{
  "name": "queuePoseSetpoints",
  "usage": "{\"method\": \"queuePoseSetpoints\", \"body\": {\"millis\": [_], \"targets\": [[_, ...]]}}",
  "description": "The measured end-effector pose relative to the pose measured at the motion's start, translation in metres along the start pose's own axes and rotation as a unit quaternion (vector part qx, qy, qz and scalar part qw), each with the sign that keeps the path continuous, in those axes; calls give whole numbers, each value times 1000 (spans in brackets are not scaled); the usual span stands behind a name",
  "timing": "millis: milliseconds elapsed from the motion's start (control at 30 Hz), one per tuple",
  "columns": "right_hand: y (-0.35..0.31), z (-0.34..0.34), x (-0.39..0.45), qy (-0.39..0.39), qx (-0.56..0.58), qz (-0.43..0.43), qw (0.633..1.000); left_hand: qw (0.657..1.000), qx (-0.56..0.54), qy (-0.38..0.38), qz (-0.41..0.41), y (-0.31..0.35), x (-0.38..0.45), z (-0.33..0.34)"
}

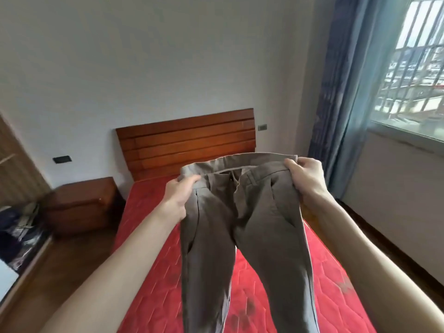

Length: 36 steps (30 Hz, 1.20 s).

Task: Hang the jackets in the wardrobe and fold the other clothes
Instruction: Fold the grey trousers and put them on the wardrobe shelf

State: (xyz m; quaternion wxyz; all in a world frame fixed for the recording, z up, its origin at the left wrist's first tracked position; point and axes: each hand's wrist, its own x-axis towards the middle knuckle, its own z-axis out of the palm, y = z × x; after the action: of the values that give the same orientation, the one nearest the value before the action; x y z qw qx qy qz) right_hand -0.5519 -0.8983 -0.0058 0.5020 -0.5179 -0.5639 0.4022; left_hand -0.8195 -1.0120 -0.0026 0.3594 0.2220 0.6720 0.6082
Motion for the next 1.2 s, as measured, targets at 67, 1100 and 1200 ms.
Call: {"method": "queuePoseSetpoints", "body": {"millis": [67, 1100, 1200], "targets": [[1, 23, 3, 11, 1, 1, 1000, 1000, -21, -3, 9, 1, 11, 4], [1, 175, -45, -186, 49, -243, 951, 960, 33, 17, 279, 6, 50, 11], [2, 180, -44, -192, 54, -257, 946, 965, -16, 36, 258, 10, 44, 24]]}}
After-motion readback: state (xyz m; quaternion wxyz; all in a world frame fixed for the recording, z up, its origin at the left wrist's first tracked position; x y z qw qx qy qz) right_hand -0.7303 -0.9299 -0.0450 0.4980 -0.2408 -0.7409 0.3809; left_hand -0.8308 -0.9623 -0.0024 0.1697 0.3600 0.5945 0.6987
